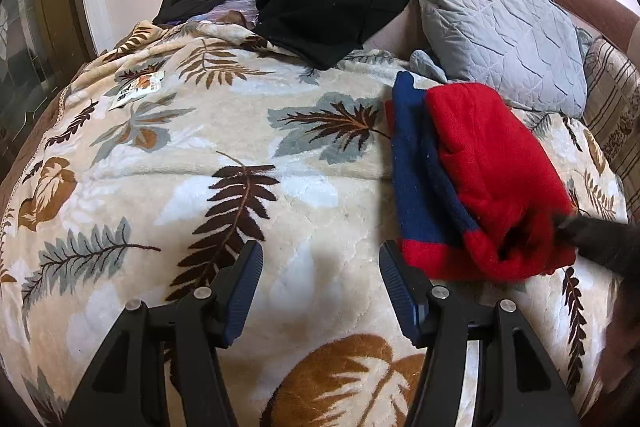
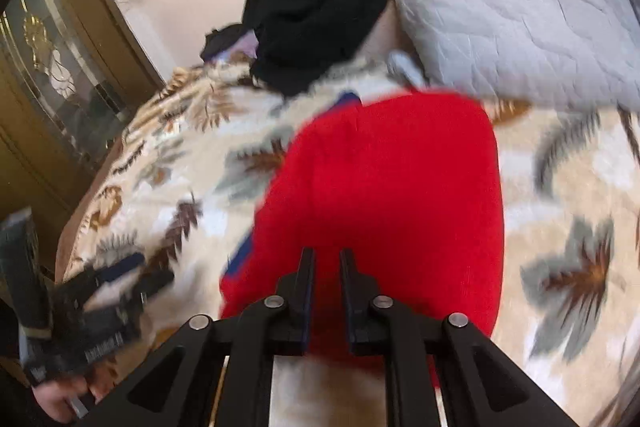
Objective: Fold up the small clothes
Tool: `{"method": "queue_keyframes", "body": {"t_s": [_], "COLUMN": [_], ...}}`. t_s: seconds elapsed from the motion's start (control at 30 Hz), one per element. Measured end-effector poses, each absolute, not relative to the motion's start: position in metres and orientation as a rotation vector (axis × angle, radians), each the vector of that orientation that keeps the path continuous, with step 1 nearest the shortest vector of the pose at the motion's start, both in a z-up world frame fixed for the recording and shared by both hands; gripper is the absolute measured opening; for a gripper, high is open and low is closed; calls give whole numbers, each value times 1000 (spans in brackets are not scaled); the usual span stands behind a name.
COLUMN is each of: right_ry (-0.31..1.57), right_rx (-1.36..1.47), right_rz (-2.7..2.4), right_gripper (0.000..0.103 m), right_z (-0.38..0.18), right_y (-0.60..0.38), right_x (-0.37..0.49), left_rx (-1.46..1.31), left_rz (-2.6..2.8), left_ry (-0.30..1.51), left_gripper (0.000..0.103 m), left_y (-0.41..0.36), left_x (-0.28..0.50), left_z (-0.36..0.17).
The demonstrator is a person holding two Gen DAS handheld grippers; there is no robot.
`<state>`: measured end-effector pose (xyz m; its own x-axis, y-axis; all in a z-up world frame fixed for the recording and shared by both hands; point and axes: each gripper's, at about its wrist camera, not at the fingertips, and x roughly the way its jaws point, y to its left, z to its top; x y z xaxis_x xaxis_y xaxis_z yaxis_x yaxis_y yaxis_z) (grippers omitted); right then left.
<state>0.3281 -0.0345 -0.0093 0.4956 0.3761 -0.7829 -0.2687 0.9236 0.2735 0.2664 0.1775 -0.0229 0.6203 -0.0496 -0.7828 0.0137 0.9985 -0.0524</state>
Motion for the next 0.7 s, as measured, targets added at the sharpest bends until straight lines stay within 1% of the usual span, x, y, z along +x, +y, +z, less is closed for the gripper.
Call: {"method": "queue_keyframes", "body": {"t_s": [0.07,0.1,0.13,0.27,0.3,0.43,0.47,0.5,0.53,0.57,0.6,0.7], "right_ry": [1046,1068,1060,1038,1023,950,939,931,932,935,937,916], "right_rx": [42,16,35,112,129,183,187,184,186,195,220,252], "right_rz": [394,389,399,441,447,441,424,387,360,347,330,317], "right_gripper": [15,12,11,11,17,18,23,32,38,61,75,76], "right_z": [-35,-52,-56,-37,-31,-8,-6,-5,-7,-8,-10,-13], "right_y": [-19,-13,-13,-27,-34,-72,-84,-98,-109,-113,-124,-142], "right_x": [329,335,339,338,334,312,310,310,311,312,315,326], "left_rx": [-40,-43,-43,-37,-43,-12,2,14,21,24,28,44], "left_rz": [-32,-31,-32,-44,-55,-130,-147,-170,-189,-211,-232,-269], "left_ry": [902,900,896,893,891,878,873,868,865,863,863,898], "left_gripper": [61,61,61,61,61,61,62,65,73,77,81,84], "left_y": [176,176,176,175,175,168,165,160,155,151,147,133], "left_x": [267,266,266,268,270,285,290,295,302,307,315,337], "left_z": [-23,-23,-22,-21,-19,-8,-5,-1,2,3,4,-2]}}
